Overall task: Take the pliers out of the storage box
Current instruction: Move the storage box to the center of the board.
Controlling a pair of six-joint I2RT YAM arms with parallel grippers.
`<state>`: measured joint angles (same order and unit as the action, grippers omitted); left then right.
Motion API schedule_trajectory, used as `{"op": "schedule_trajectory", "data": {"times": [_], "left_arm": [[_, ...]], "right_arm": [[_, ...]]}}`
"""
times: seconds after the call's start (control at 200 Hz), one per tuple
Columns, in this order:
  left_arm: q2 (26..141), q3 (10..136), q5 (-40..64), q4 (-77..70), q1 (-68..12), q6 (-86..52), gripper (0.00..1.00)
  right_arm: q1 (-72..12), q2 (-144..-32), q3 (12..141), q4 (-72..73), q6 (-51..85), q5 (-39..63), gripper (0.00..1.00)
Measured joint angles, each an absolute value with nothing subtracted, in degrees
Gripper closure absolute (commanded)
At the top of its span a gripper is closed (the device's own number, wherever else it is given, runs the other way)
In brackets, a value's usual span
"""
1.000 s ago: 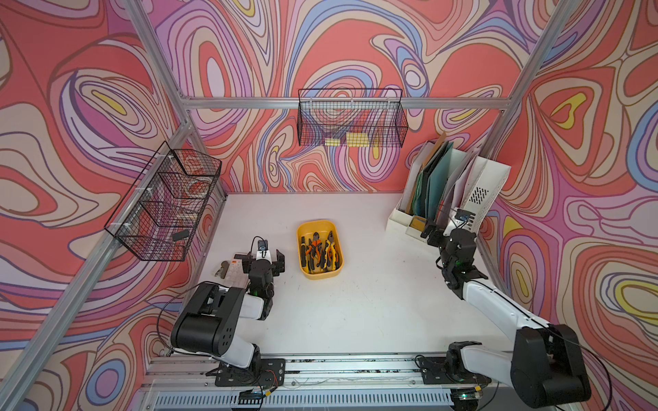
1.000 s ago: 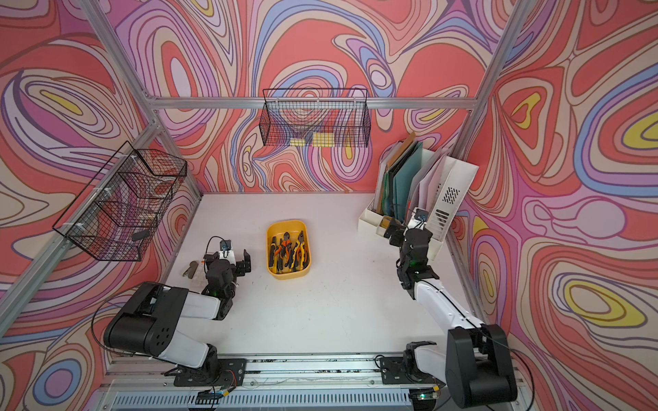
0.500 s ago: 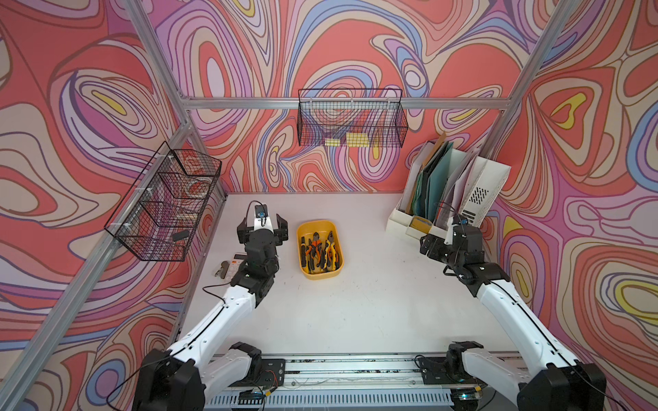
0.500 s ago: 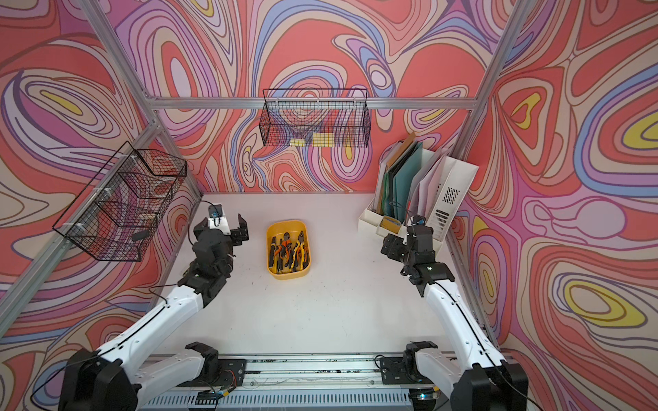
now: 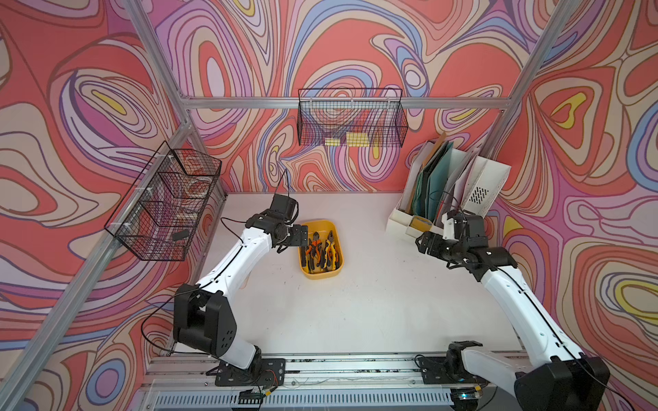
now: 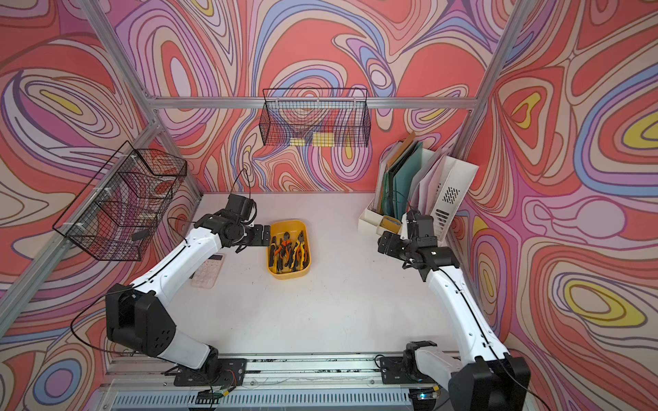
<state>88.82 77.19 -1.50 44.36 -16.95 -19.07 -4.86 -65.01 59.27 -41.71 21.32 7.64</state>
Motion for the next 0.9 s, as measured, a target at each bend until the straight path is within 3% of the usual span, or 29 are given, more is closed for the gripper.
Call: {"op": "schedule_trajectory", "data": {"times": [0.125,0.26,0.566,0.901], "left_arm": [[92.14,79.11,1.41,46.57,-16.95,-22.06,0.15],[98.02,82.28,3.31,46.61,-16.95,-24.56,0.20],[106.80,89.08,1.65,46.78,-16.69,-27.57,0.37],[113.21,90.26,1.37,46.65,-14.92,-30.74,0.45]], "right_arm": [[-5.30,-65.01,59.31,-42.63,20.49,9.08,0.26],[-5.34,-64.86,58.92,-42.72,20.21,11.07,0.31],[-5.34,-60.53,54.92,-39.66,20.64,14.39,0.32],[-5.39,-62.02,54.78,-39.18,20.58,15.73,0.32]]}}
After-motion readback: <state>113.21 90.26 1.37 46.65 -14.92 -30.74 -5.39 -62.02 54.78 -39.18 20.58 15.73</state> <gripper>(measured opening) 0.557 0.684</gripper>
